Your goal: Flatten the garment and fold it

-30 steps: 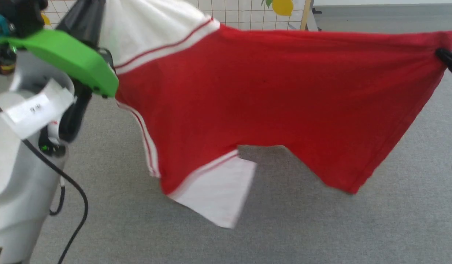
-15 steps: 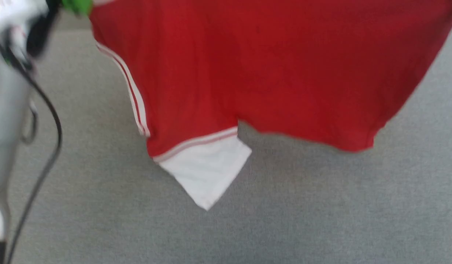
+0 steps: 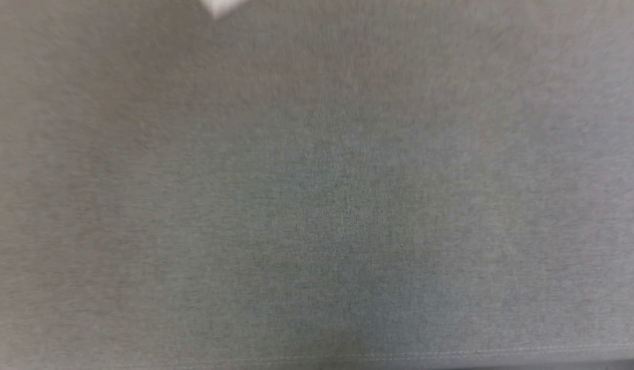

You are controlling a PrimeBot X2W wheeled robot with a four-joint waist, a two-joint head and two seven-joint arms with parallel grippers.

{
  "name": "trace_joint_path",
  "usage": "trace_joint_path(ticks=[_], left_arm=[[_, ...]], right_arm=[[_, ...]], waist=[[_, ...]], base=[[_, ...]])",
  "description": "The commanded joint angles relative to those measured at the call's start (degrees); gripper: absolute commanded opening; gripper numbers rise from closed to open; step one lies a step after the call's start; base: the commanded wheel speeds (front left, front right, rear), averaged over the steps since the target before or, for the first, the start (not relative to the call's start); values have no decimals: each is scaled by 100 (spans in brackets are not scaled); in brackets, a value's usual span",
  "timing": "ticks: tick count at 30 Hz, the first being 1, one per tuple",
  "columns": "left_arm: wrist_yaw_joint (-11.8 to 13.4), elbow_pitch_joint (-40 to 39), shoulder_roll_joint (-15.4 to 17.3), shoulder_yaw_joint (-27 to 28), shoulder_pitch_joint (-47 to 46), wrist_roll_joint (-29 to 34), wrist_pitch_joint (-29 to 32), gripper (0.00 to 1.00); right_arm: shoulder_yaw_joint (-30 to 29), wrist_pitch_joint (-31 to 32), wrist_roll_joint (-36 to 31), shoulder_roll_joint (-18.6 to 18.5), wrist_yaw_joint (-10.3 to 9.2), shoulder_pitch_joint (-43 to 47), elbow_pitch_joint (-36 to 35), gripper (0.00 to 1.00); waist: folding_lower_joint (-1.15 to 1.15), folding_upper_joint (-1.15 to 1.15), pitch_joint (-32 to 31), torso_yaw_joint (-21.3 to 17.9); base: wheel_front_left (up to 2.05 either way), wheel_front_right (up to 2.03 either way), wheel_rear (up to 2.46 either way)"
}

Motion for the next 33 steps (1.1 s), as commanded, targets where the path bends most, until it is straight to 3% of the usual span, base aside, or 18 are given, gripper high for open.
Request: trace_joint_path(ticks=[1, 9, 17, 25, 33], left_arm=[[65, 82, -18, -1, -189, 107, -85, 0], [156, 569, -81, 47, -512, 165, -628, 0], [66, 1033, -229, 78, 58, -127, -1127, 0], [-215, 1428, -509, 75, 1509, -630, -1873, 0], [-318, 1294, -832, 96, 3937, -1285, -2391, 0]], right_arm=[[-43, -158, -124, 13, -8, -175, 124, 0], [-60, -929, -448, 91, -8, -747, 844, 0], [370, -1309, -56, 107, -8, -325, 1229, 0], [1228, -1728, 931, -275, -8, 1226, 1119, 0], [1797, -2422, 1901, -586, -8, 3558, 760, 0]], waist=[[-2, 0, 850, -123], [-2, 0, 1375, 4], [-2, 0, 1459, 174], [-2, 0, 683, 429], [-2, 0, -690, 664]], base=[[0, 0, 0], [0, 0, 0], [0, 0, 0], [0, 0, 0], [0, 0, 0]])
